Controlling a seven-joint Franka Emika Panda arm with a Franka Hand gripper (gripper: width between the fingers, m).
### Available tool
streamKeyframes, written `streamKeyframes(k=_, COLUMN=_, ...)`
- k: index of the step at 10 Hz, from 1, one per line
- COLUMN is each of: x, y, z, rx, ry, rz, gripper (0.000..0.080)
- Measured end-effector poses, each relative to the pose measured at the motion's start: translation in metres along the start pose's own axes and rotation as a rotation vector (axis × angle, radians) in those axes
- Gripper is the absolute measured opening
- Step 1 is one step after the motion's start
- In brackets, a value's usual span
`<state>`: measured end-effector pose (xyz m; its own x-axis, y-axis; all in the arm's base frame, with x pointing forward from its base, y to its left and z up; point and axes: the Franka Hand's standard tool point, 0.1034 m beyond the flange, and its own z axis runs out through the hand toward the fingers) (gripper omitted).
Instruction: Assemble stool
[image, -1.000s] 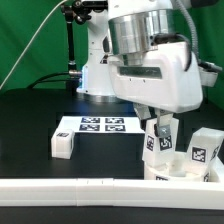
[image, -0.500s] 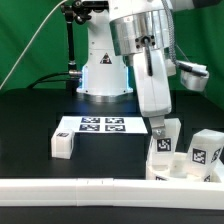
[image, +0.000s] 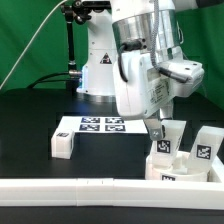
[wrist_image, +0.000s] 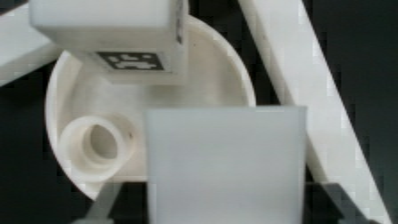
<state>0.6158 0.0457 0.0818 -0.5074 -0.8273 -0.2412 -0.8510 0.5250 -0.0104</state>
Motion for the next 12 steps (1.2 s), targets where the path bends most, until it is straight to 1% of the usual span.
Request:
streamKeyframes(k=2, x=-0.002, y=0.001, z=0.001, rx=-0.004, ry=-0.014, rz=0.162, gripper=0.0338)
streamKeyframes(k=5, x=-0.004, y=0.003, z=0.002, rx=-0.01, ry=-0.033, rz=0.2, gripper=0.0338)
streamKeyframes(k=6, x=-0.006, y=0.004, z=0.003, rx=-0.012, ry=-0.039, rz=0.2, gripper=0.0434)
streamKeyframes(k=7, x=-0.007, y=0.005, z=0.002, rx=-0.014, ry=-0.039, rz=0.172, gripper=0.0434)
streamKeyframes(k=8, x=-0.01, y=0.006, z=-0.004, rx=-0.018, ry=-0.046, rz=0.152, gripper=0.0596)
streamKeyframes(k=9, x=-0.014, y=0.005, z=-0.013, rx=-0.008, ry=-0.058, rz=0.137, gripper=0.0596)
streamKeyframes(k=10, x=-0.017, y=0.006, z=-0.02, rx=0.005, ry=-0.074, rz=0.146, gripper=0.0639)
streamKeyframes(k=11, x=-0.019, y=0.006, z=-0.026, rx=0.02, ry=-0.095, rz=0.168, gripper=0.0648)
streamKeyframes(k=12, x=-0.019, y=0.007, z=-0.025, rx=0.02, ry=-0.094, rz=0.146, gripper=0.0648)
